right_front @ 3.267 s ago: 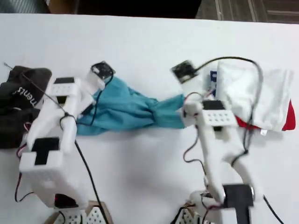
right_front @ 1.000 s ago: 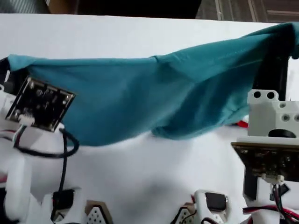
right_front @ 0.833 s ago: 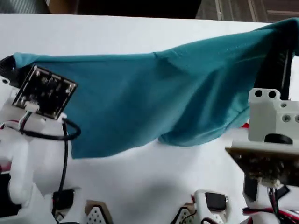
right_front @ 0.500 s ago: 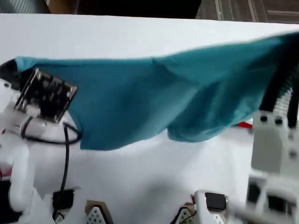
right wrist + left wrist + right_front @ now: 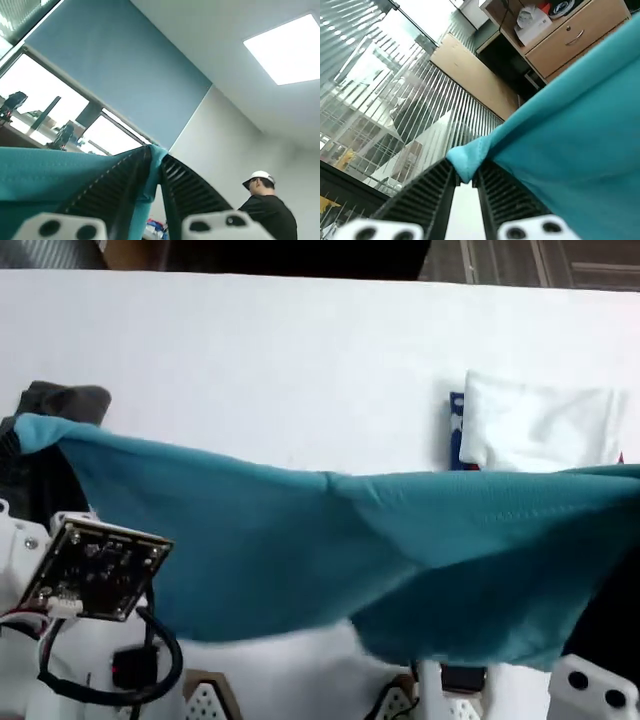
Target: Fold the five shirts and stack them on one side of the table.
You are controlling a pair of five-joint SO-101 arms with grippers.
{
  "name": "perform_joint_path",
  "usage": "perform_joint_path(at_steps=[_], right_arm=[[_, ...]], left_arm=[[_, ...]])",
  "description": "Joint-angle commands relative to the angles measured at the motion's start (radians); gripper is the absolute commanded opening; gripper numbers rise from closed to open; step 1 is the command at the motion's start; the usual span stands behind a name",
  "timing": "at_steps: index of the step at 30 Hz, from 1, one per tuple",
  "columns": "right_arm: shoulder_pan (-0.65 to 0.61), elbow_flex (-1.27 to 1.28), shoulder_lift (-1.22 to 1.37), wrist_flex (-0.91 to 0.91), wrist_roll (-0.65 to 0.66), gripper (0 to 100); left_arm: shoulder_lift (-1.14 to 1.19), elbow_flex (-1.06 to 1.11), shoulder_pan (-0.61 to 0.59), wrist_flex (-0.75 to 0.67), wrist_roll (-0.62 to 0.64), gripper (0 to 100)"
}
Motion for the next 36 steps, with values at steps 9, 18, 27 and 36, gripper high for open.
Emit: perform_joint_path(at_steps=[9, 18, 27, 36], right_arm=[[-0.021, 0.361, 0.211, -0.124, -0.058, 2.2], [-0.027, 0.669, 0.475, -0.371, -0.057, 2.2], [-0.028, 0.617, 0.848, -0.394, -0.06, 2.2], [-0.028, 0.563, 0.966, -0.354, -0.061, 2.2]], left_arm=[[0.129, 0.452, 0.006, -0.379, 0.003, 2], [0.588, 0.506, 0.034, -0.749, 0.003, 2], [1.12, 0.142, 0.075, -0.69, 0.003, 2], [1.418, -0.326, 0.054, -0.459, 0.003, 2]])
